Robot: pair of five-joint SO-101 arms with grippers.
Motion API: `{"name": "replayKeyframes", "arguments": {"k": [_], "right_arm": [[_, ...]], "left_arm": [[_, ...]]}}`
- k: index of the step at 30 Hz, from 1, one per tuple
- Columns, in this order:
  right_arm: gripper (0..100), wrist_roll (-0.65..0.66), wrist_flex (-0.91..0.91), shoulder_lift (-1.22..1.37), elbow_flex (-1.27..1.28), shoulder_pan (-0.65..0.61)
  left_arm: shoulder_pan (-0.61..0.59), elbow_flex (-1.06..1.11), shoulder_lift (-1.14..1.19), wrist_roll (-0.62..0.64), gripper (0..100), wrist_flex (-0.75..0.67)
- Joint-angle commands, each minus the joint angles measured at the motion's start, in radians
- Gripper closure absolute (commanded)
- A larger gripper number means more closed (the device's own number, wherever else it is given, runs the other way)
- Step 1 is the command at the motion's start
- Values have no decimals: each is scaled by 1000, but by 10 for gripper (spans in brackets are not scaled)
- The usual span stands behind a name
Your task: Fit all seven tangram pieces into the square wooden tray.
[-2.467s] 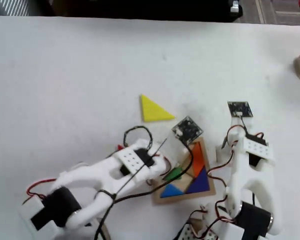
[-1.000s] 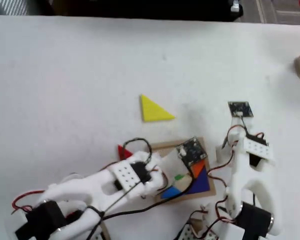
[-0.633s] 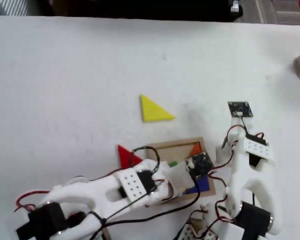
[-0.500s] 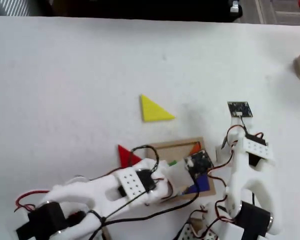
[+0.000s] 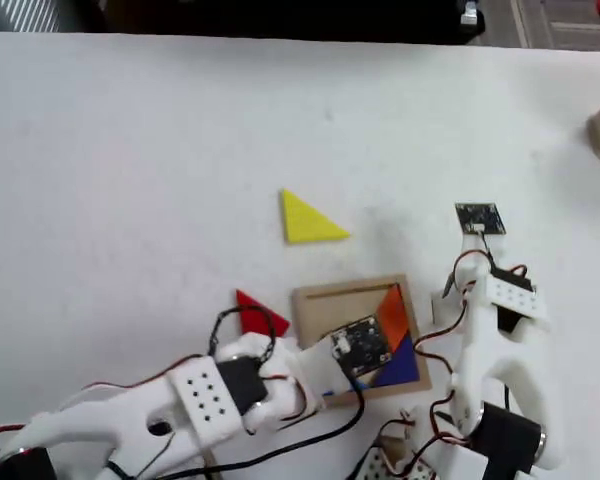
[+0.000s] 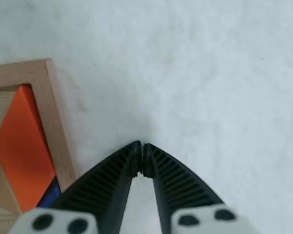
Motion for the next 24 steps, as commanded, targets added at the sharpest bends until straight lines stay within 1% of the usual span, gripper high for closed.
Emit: {"name": "replayKeyframes", "arguments": {"k": [1,3,4,10,14,19,24], "right_arm": [[981,9,-12,-38,-9,-5],[981,9,-12,-38,-9,-5],[981,9,-12,-38,-9,-5],[981,9,-12,-38,-9,-5],[981,9,-12,-38,-9,-7],[981,9,-12,-38,-9,-8],[981,9,-12,-38,-9,-10]], "left_arm": [[-19,-6,107,-2,963,-152],[-18,-9,182,-2,963,-222],[-15,-25,216,-2,963,-235],[-15,-137,358,-2,963,-233],[-13,-161,377,-2,963,-250],[-13,-157,378,-2,963,-331],[21,-157,378,-2,963,-408]]}}
